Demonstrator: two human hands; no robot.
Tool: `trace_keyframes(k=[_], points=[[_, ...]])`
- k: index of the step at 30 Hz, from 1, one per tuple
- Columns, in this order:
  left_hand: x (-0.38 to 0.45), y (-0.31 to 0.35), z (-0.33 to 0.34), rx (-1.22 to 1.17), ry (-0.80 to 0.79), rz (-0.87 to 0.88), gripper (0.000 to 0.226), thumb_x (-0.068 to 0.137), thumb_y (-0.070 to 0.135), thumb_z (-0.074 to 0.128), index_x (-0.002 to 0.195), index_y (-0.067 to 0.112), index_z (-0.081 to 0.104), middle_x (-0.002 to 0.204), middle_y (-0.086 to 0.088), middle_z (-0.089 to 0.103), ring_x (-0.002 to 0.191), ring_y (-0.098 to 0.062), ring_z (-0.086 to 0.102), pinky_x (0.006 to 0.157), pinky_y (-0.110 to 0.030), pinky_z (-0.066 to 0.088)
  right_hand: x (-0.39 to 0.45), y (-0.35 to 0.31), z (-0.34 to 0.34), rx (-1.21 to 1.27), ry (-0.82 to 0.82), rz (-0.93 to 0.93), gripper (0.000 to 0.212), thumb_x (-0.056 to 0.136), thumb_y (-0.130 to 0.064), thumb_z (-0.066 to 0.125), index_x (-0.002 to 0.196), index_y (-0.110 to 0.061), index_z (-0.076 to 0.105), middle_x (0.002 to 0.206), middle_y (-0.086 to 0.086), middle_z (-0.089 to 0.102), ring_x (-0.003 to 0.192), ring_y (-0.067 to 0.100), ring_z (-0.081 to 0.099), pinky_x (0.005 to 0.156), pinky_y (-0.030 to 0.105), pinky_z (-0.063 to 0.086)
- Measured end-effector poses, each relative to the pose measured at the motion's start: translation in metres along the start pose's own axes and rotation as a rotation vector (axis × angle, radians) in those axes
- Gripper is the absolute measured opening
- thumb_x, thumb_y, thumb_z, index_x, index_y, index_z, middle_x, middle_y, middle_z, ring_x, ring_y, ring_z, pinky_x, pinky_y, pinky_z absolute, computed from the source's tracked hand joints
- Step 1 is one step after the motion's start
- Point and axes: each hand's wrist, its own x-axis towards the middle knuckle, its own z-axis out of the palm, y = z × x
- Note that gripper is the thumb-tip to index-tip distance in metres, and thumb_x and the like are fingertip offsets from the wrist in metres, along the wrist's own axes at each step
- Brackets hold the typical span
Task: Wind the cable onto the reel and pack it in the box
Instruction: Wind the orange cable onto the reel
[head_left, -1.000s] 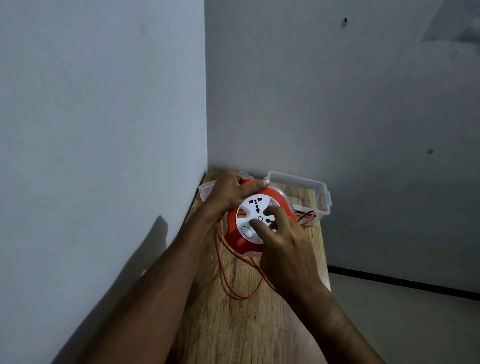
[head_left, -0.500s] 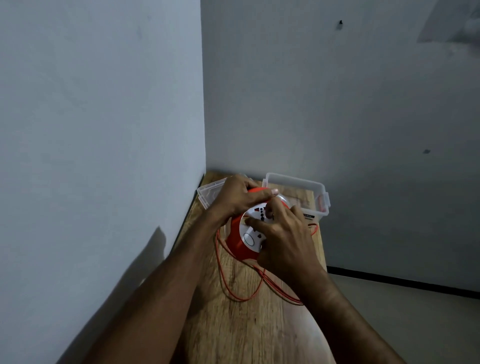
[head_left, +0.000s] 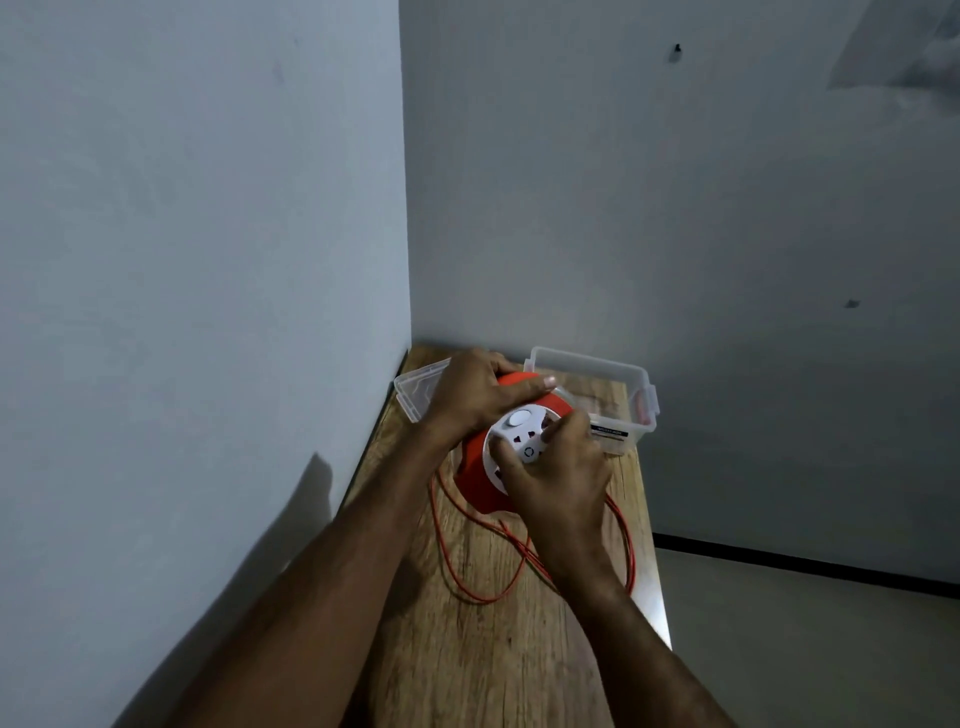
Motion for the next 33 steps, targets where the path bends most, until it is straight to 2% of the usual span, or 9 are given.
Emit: trace_keyframes(k=[4,6,11,14,16,19,22,27,33], points=[[0.004,-0.012,0.007,0.057,0.005,0.033,0.066,0.070,0.083,0.067,0.074,0.019,0.080,0.070,0.003,0.076,0.067,-0.015,0.073,0.066,-0.045,0.059,-0.006,-0.003,0.005,0.203,0.028,0.143,0.036,0.080,-0.040,0.082,0.093,-0.013,0.061,0.085,-0.005,0.068,0.069,-0.006,0.062,0.056,0.006,0.046],[0.003,-0.018,0.010,0.042,-0.006,0.042,0.064,0.073,0.082,0.067,0.075,0.019,0.080,0.074,0.003,0.076,0.071,-0.017,0.073,0.068,-0.045,0.059,-0.010,-0.003,0.005,0.196,0.036,0.104,0.027,0.084,-0.034,0.080,0.080,-0.016,0.060,0.072,-0.009,0.063,0.064,-0.005,0.061,0.052,0.007,0.044],[0.001,-0.007,-0.006,-0.117,0.039,-0.083,0.034,0.087,0.048,0.076,0.086,0.015,0.082,0.077,0.006,0.078,0.068,-0.011,0.075,0.071,-0.035,0.065,-0.019,0.002,-0.010,-0.257,0.052,-0.439,0.016,0.090,-0.031,0.070,0.095,-0.016,0.066,0.088,0.000,0.069,0.074,0.010,0.065,0.064,0.012,0.041],[0.002,-0.002,-0.011,-0.112,0.020,-0.084,0.040,0.086,0.052,0.075,0.088,0.012,0.083,0.081,0.001,0.080,0.068,-0.012,0.076,0.070,-0.033,0.064,-0.015,0.004,-0.020,-0.426,-0.040,-0.531,0.041,0.082,-0.030,0.074,0.120,-0.017,0.065,0.120,0.011,0.062,0.110,0.027,0.061,0.084,0.037,0.054],[0.001,0.001,-0.011,-0.092,0.013,-0.079,0.040,0.086,0.052,0.075,0.088,0.013,0.083,0.078,0.002,0.079,0.066,-0.010,0.075,0.067,-0.030,0.063,-0.008,0.007,-0.022,-0.539,-0.159,-0.511,0.068,0.073,-0.034,0.083,0.135,-0.023,0.057,0.134,0.014,0.052,0.124,0.034,0.053,0.093,0.053,0.050],[-0.002,0.006,-0.011,-0.091,-0.003,-0.056,0.035,0.086,0.049,0.076,0.083,0.015,0.082,0.078,-0.001,0.079,0.065,-0.012,0.074,0.068,-0.035,0.063,-0.001,0.007,-0.023,-0.649,-0.288,-0.516,0.086,0.067,-0.041,0.087,0.143,-0.030,0.049,0.144,0.014,0.042,0.131,0.036,0.046,0.096,0.059,0.045],[-0.004,0.008,-0.008,-0.105,-0.062,-0.040,0.023,0.087,0.046,0.076,0.077,0.025,0.079,0.080,-0.002,0.080,0.067,-0.012,0.074,0.072,-0.038,0.062,0.003,0.009,-0.023,-0.649,-0.278,-0.549,0.083,0.065,-0.043,0.088,0.139,-0.030,0.053,0.142,0.013,0.042,0.131,0.035,0.046,0.094,0.055,0.045],[-0.003,-0.003,-0.002,-0.114,-0.050,-0.022,0.036,0.084,0.051,0.078,0.085,0.015,0.083,0.078,-0.004,0.079,0.071,-0.021,0.076,0.074,-0.050,0.062,0.008,0.008,-0.023,-0.545,-0.198,-0.610,0.074,0.054,-0.044,0.090,0.122,-0.025,0.068,0.118,0.013,0.058,0.109,0.030,0.058,0.087,0.048,0.051],[-0.003,-0.015,0.002,-0.104,-0.064,-0.034,0.035,0.086,0.049,0.076,0.092,0.016,0.082,0.088,0.001,0.080,0.077,-0.011,0.076,0.079,-0.042,0.064,0.009,0.015,-0.018,-0.469,-0.202,-0.559,0.067,0.061,-0.044,0.082,0.122,-0.022,0.069,0.106,0.008,0.073,0.098,0.029,0.069,0.091,0.050,0.055]])
